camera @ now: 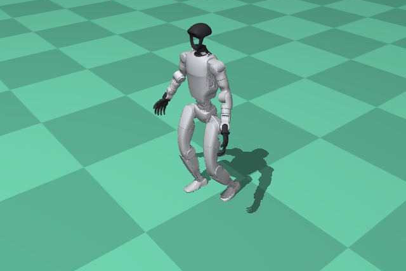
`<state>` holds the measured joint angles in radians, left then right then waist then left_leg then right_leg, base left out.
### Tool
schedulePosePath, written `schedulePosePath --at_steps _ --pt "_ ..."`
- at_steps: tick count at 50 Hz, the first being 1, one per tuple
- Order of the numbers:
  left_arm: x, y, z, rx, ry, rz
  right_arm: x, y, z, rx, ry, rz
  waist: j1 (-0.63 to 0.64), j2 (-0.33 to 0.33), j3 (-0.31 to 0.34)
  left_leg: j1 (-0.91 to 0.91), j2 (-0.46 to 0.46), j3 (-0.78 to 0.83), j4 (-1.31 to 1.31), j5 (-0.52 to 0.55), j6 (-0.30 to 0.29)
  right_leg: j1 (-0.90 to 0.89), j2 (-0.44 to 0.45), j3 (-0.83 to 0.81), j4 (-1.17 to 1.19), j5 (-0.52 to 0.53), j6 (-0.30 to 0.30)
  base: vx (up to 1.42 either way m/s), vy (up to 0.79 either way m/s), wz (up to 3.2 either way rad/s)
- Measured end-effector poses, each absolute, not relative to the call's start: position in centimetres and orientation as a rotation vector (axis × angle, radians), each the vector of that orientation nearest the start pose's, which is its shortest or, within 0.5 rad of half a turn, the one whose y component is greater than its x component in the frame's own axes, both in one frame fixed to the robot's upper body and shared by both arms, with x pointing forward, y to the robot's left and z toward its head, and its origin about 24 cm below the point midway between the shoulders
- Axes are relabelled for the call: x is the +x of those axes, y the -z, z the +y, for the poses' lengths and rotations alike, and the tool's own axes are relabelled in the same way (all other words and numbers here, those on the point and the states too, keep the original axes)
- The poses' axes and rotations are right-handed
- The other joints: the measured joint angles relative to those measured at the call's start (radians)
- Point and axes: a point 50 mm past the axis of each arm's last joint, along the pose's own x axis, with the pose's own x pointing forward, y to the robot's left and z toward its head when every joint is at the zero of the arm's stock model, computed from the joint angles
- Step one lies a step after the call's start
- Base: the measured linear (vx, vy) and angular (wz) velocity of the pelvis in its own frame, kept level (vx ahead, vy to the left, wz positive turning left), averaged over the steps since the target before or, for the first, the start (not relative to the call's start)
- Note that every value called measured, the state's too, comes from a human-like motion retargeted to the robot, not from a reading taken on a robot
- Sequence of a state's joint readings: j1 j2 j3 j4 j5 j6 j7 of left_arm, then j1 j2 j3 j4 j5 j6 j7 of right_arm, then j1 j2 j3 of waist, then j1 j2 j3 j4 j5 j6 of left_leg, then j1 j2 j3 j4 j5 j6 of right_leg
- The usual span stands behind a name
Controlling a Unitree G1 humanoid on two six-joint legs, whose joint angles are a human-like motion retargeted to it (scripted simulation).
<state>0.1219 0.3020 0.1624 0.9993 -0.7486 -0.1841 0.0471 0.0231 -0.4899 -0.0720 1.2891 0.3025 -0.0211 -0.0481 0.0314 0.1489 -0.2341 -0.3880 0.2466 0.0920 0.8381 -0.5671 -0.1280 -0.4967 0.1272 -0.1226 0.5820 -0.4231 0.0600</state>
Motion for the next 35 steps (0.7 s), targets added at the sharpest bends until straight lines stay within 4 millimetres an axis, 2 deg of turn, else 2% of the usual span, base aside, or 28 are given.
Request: schedulePosePath --at_steps 4,8,10,15,17,18,23,25,35 --pt "8.6 13.1 30.1 -0.417 -0.851 0.766 7.5 12.1 -34.7 -0.157 0.622 1.138 -0.019 -0.017 0.003 0.008 -0.021 0.025 -0.077 0.019 0.014 0.0 -0.024 -0.001 -0.036 0.016 0.008 -0.05 0.03 0.34" --pt "7.0 13.6 30.2 -0.436 -0.931 0.802 7.6 12.3 -34.2 -0.161 0.637 1.125 -0.021 -0.013 0.027 -0.022 0.002 0.036 -0.018 -0.003 0.02 -0.032 -0.025 -0.009 0.038 0.007 0.009 -0.12 0.04 0.21" --pt "7.3 13.5 30.6 -0.454 -0.977 0.789 8.8 12.1 -34.0 -0.166 0.647 1.095 -0.045 -0.033 0.018 0.007 -0.044 0.05 -0.147 0.038 0.032 -0.023 -0.054 -0.005 -0.029 0.025 0.015 0.01 0.05 0.53" --pt "5.8 13.8 30.5 -0.47 -1.045 0.811 8.8 12.4 -33.4 -0.185 0.645 1.093 -0.049 -0.036 0.051 -0.031 -0.029 0.056 -0.065 0.016 0.039 -0.062 -0.067 -0.009 0.07 0.015 0.015 -0.09 0.05 0.28" --pt "6.3 13.7 30.6 -0.479 -1.051 0.802 9.8 12.2 -33.2 -0.198 0.636 1.077 -0.071 -0.054 0.044 0.009 -0.077 0.064 -0.203 0.063 0.05 -0.052 -0.096 -0.005 0.014 0.027 0.018 0.02 0.06 0.56" --pt "6.0 13.8 30.4 -0.476 -1.048 0.813 9.6 12.4 -33.0 -0.206 0.628 1.083 -0.071 -0.057 0.055 0.0 -0.075 0.066 -0.179 0.061 0.051 -0.059 -0.102 -0.005 0.04 0.027 0.018 -0.09 0.05 0.35" --pt "5.7 14.2 29.4 -0.44 -0.985 0.861 10.0 12.8 -31.9 -0.255 0.56 1.097 -0.077 -0.066 0.083 -0.034 -0.08 0.061 -0.122 0.035 0.061 -0.091 -0.124 -0.009 0.115 0.006 0.014 -0.06 0.06 0.31" --pt "6.2 14.3 28.8 -0.42 -0.932 0.879 10.9 12.7 -31.6 -0.283 0.523 1.093 -0.094 -0.081 0.069 0.021 -0.131 0.061 -0.299 0.095 0.072 -0.075 -0.15 -0.009 0.041 0.018 0.016 0.07 0.07 0.61" --pt "4.4 15.7 24.2 -0.302 -0.571 1.068 12.5 13.6 -28.5 -0.376 0.299 1.107 -0.087 -0.118 0.131 -0.033 -0.18 0.039 -0.216 0.075 0.098 -0.121 -0.228 -0.015 0.179 -0.01 0.011 -0.04 0.08 0.44"
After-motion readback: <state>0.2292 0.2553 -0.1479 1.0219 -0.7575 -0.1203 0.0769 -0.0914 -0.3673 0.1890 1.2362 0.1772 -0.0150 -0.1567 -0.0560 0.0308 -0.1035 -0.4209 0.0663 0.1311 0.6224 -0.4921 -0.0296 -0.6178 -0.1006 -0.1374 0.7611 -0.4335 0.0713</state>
